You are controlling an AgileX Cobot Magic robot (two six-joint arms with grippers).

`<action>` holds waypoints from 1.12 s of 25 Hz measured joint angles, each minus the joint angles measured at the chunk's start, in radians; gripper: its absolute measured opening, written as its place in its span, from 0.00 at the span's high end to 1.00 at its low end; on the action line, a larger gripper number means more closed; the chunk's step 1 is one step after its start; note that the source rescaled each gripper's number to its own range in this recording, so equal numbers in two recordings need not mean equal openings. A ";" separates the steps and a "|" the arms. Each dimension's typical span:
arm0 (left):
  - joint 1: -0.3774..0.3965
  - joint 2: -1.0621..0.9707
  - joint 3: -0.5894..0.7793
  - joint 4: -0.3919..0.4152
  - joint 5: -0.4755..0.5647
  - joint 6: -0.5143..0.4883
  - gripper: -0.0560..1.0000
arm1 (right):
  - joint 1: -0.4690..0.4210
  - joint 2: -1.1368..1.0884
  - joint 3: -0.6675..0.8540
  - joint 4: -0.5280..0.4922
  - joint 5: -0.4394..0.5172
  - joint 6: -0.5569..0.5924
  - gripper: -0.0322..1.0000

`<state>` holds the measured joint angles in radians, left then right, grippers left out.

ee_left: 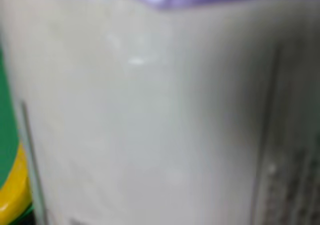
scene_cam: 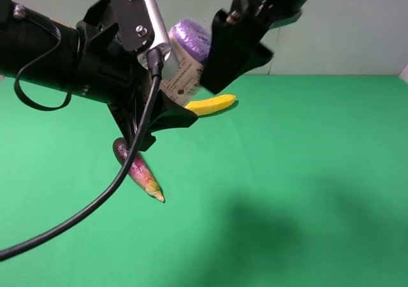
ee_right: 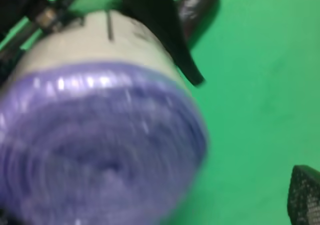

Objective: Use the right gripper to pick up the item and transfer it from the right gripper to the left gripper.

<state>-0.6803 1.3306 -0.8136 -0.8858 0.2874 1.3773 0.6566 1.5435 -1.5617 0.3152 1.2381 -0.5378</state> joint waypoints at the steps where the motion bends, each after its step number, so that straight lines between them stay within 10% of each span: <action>1: 0.000 0.000 0.000 -0.003 -0.001 -0.001 0.94 | -0.016 -0.011 0.000 0.000 0.004 0.004 0.00; 28: 0.000 0.000 0.000 0.004 0.012 0.002 0.94 | -0.059 -0.194 0.085 -0.351 -0.020 0.321 0.00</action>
<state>-0.6803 1.3306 -0.8136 -0.8820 0.2994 1.3789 0.5972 1.3500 -1.4772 -0.0358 1.2185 -0.2171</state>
